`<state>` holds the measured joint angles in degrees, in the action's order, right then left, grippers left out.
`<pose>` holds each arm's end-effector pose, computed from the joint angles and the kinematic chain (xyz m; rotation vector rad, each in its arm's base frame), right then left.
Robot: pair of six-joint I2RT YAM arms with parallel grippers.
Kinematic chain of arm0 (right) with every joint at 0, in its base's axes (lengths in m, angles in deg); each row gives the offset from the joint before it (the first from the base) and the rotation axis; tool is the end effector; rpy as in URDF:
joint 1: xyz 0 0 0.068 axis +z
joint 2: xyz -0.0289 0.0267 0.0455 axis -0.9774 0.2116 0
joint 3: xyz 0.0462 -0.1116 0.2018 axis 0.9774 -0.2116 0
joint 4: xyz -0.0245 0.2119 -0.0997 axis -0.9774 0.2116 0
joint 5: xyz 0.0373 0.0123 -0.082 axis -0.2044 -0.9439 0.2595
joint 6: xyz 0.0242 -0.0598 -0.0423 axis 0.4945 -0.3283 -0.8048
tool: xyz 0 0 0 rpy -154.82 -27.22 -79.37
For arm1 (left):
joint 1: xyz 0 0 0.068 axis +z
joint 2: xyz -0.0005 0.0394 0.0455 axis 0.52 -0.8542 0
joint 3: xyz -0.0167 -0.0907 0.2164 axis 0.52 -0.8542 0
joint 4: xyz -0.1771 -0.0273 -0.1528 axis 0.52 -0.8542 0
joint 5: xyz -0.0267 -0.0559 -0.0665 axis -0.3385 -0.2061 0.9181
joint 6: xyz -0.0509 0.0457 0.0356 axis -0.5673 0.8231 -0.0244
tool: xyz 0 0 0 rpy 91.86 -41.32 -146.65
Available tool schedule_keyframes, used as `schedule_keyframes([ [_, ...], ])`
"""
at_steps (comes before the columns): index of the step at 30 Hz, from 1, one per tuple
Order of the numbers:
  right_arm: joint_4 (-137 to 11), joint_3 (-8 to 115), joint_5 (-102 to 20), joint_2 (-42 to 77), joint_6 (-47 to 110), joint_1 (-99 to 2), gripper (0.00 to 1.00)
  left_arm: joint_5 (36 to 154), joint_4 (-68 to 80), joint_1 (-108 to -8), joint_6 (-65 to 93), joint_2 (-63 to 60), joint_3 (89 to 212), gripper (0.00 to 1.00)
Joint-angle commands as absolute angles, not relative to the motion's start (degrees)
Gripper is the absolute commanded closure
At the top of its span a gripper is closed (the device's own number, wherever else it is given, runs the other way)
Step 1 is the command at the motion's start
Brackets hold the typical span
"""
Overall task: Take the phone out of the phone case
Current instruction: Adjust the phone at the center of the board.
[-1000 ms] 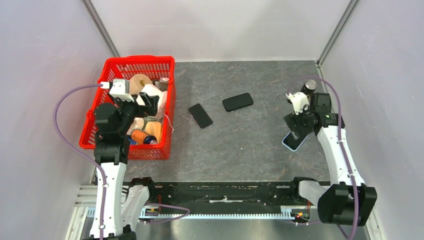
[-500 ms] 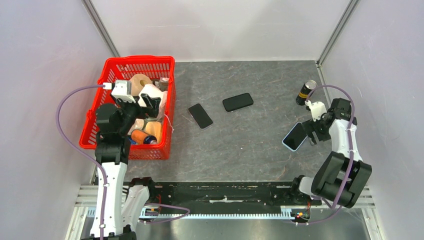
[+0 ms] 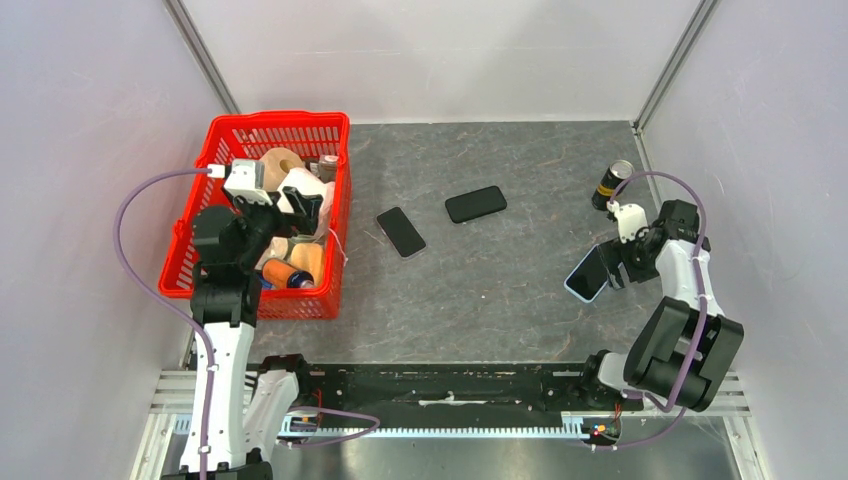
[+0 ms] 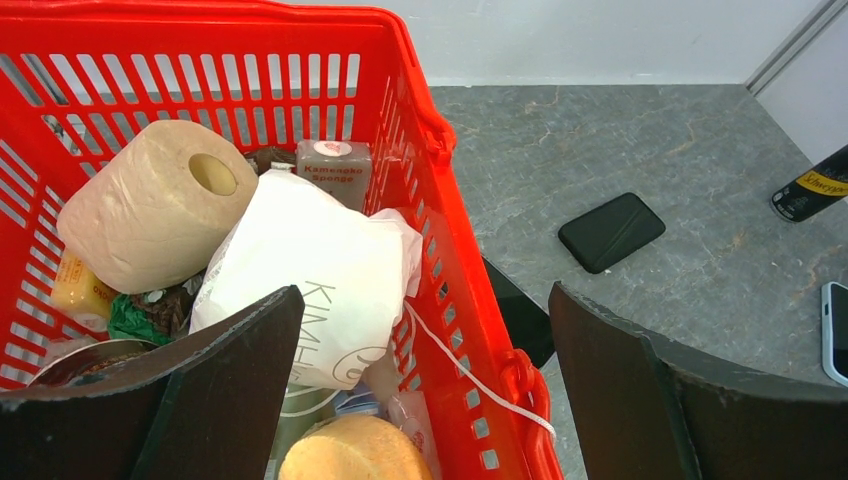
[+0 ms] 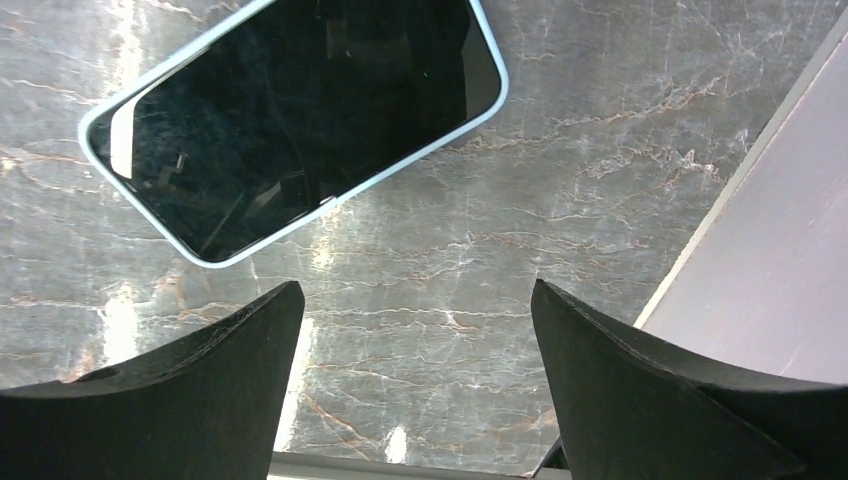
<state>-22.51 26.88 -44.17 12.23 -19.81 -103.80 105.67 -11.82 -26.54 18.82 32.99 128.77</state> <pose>0.2196 -0.0937 0.1580 -0.4805 2.6771 -0.0996 0.1919 -0.0055 0.3390 0.0852 1.6885 -0.3054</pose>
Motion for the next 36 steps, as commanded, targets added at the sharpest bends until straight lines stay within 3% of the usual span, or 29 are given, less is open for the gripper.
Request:
schedule_keyframes([
  [1,-20.23,28.97,-47.63,10.36,-18.72,-103.71,0.08,106.49,-9.7,-26.25,19.03,32.83,128.25,0.01],
  [18,-32.62,28.23,-42.11,24.92,-21.31,-103.1,0.1,106.6,-9.7,-26.24,18.85,32.7,128.07,0.01],
  [36,-36.2,28.62,-43.5,29.65,-15.22,-78.18,0.11,105.63,-9.18,-26.31,19.36,32.02,127.48,0.01],
])
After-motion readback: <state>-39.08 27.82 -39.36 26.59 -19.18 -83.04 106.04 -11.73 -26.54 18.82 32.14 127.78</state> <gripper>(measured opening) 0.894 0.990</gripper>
